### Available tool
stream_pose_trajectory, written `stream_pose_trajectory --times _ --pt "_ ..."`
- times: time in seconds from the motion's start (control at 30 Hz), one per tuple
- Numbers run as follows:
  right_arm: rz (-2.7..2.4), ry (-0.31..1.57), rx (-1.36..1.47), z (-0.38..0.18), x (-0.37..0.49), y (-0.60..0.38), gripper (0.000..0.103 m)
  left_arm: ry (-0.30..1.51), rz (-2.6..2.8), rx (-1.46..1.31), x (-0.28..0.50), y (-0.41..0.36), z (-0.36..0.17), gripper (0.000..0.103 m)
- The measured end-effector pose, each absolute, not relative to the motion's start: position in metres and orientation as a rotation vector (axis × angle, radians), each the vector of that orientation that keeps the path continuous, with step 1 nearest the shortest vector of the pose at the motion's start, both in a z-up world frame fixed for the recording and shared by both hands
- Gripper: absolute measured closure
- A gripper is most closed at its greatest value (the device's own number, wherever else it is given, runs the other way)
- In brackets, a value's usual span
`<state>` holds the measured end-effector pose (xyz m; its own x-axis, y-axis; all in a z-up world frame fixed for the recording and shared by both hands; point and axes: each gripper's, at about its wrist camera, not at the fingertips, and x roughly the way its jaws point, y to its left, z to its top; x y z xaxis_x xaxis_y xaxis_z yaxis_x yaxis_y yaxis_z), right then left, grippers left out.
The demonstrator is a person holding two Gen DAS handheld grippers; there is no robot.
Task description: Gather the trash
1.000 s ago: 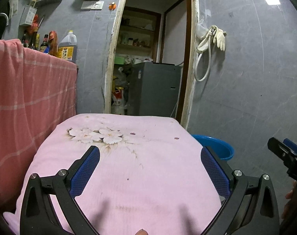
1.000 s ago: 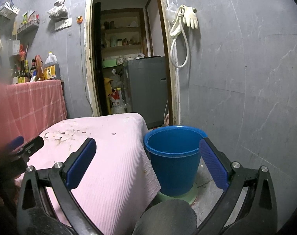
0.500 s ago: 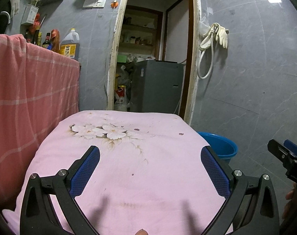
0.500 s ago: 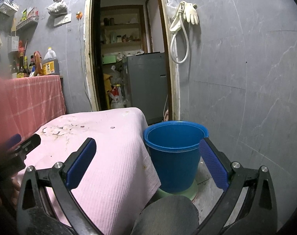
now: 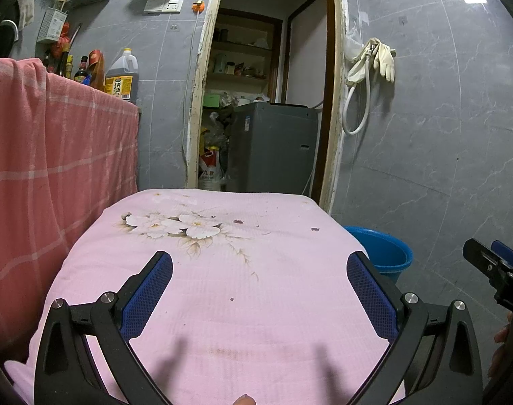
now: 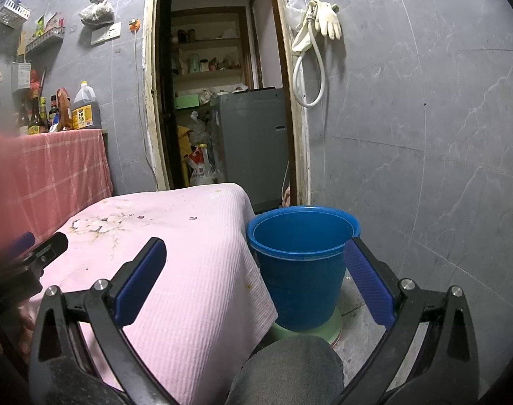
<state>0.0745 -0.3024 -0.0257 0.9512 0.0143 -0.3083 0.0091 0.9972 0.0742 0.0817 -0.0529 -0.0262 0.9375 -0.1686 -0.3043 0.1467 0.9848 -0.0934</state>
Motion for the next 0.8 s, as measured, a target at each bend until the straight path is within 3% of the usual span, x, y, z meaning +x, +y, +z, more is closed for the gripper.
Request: stream_pose_trajectory --times 0.8 --pt "0.002 0.314 0.078 -0.0258 0.0748 -0.3035 0.0 0.318 -0.158 -0.07 0.0808 -0.0478 -0.0282 0.002"
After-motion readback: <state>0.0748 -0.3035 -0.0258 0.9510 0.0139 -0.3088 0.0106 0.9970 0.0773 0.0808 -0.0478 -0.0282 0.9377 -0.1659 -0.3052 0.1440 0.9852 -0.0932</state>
